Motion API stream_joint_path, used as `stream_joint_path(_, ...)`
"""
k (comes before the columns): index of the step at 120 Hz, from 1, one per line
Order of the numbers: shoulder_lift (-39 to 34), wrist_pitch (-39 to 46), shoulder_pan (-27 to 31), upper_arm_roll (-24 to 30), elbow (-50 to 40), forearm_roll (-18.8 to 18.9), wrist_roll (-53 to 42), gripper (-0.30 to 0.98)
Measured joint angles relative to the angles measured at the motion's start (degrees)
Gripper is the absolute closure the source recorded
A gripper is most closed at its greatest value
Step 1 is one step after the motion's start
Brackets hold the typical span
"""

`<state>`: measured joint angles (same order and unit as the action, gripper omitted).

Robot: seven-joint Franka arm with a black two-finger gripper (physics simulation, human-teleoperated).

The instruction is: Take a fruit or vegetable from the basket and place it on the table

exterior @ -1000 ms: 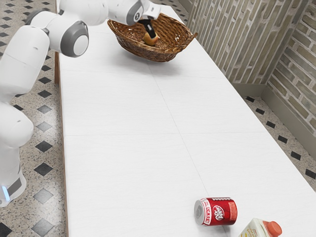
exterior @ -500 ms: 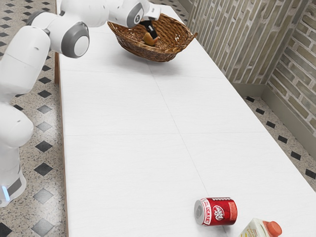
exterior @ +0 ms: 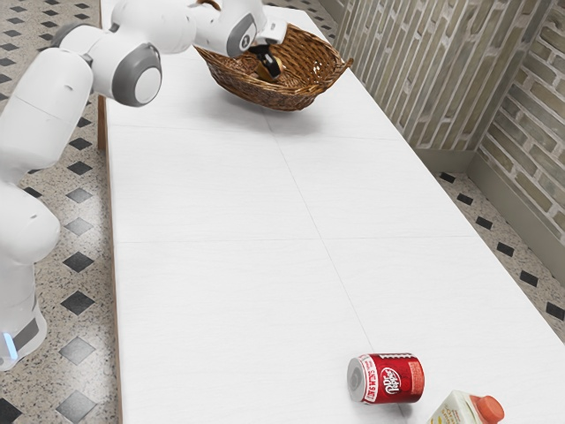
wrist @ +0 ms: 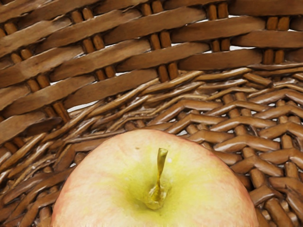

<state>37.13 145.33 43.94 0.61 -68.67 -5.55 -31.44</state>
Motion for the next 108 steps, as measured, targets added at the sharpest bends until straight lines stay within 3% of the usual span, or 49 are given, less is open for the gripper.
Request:
stream_joint_path(66,2.03,3.90,0.00,0.72,0.09,-0.86,1.11,0.04)
stream_joint_path(87,2.12,5.52,0.15,0.77,0.08,-2.37,1.53,0.29)
stream_joint_path(108,1.58,6.68,0.11,0.64,-0.20,-4.20,2.45,0.37)
